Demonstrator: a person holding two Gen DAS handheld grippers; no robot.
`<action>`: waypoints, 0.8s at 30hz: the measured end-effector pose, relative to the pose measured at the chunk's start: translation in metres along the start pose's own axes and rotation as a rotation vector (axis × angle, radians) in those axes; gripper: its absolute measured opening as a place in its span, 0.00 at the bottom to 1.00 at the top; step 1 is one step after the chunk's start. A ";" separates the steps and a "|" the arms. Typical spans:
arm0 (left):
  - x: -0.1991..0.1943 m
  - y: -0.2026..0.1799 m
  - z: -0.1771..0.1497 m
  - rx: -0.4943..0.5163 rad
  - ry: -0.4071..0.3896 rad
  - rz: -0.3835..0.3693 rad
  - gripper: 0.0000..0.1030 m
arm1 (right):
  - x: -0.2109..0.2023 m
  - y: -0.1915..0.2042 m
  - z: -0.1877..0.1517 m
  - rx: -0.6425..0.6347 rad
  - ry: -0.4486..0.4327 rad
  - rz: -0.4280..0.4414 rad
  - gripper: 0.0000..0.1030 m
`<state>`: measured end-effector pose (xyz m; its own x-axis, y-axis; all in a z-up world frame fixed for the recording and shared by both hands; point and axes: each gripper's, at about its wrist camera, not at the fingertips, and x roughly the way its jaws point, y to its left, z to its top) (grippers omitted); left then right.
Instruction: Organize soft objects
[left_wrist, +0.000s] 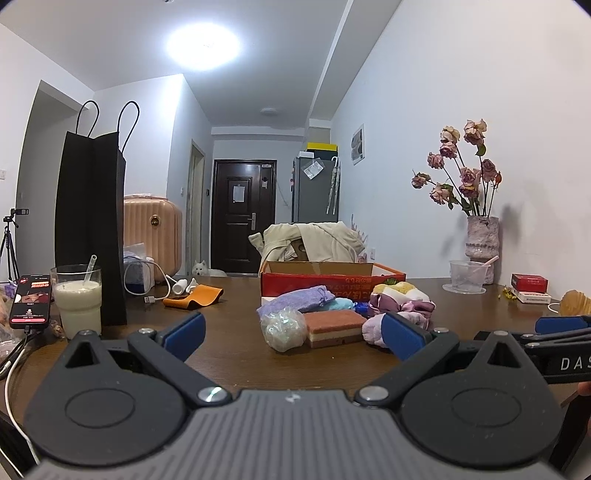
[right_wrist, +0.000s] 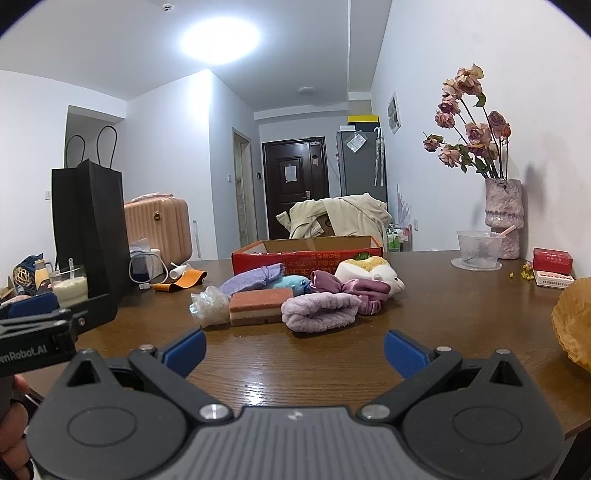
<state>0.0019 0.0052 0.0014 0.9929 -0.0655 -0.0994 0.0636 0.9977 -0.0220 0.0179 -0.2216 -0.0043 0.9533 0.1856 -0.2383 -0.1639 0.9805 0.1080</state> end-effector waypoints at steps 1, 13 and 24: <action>0.000 0.000 0.000 -0.002 0.002 0.001 1.00 | 0.000 0.000 0.000 -0.001 0.000 0.001 1.00; 0.001 -0.001 -0.001 -0.001 0.007 -0.003 1.00 | 0.003 0.000 -0.002 0.004 0.007 0.000 1.00; 0.001 -0.003 0.001 0.006 0.010 0.001 1.00 | 0.001 -0.002 0.000 0.007 0.001 -0.005 1.00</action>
<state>0.0028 0.0025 0.0023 0.9919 -0.0644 -0.1092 0.0630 0.9979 -0.0160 0.0194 -0.2229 -0.0050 0.9539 0.1807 -0.2396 -0.1573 0.9810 0.1137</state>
